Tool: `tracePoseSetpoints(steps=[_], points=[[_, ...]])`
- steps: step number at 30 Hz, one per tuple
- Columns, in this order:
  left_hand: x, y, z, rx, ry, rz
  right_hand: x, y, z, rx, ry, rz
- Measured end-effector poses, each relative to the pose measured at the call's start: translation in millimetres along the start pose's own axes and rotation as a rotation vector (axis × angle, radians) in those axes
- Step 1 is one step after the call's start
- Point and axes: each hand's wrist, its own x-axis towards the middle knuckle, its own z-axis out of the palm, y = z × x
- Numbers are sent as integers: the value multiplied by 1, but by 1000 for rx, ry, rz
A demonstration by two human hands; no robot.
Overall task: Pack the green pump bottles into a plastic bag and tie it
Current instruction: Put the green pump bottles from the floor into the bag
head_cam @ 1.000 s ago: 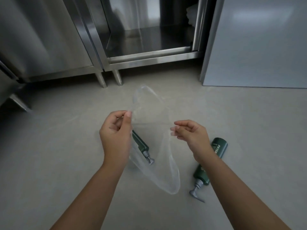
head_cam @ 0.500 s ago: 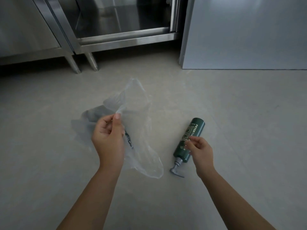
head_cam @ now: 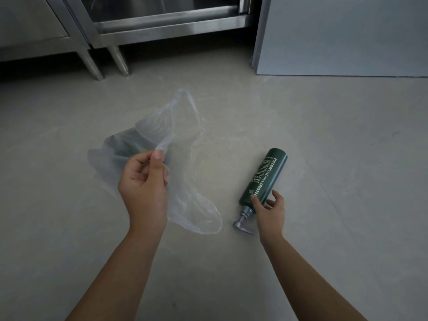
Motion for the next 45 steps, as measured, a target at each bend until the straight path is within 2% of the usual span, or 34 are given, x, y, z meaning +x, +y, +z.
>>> tracePoseSetpoints(steps=[12,23,28,36,45], points=[[0,2,-10,-13,43,-25,6,4,18,58,-54,47],[-10,6,-20,-31,65,-53,-1,-1,22,-267,-263,43],[-16,7,-28,-35,91,-51,-8,3,14,-312,-301,52],[-21,5,-40,-49,120,-64,-18,1,-9,-240,-315,12],[-25,4,-43,-38,123,-85,-45,-43,-45,-260,-385,-127]])
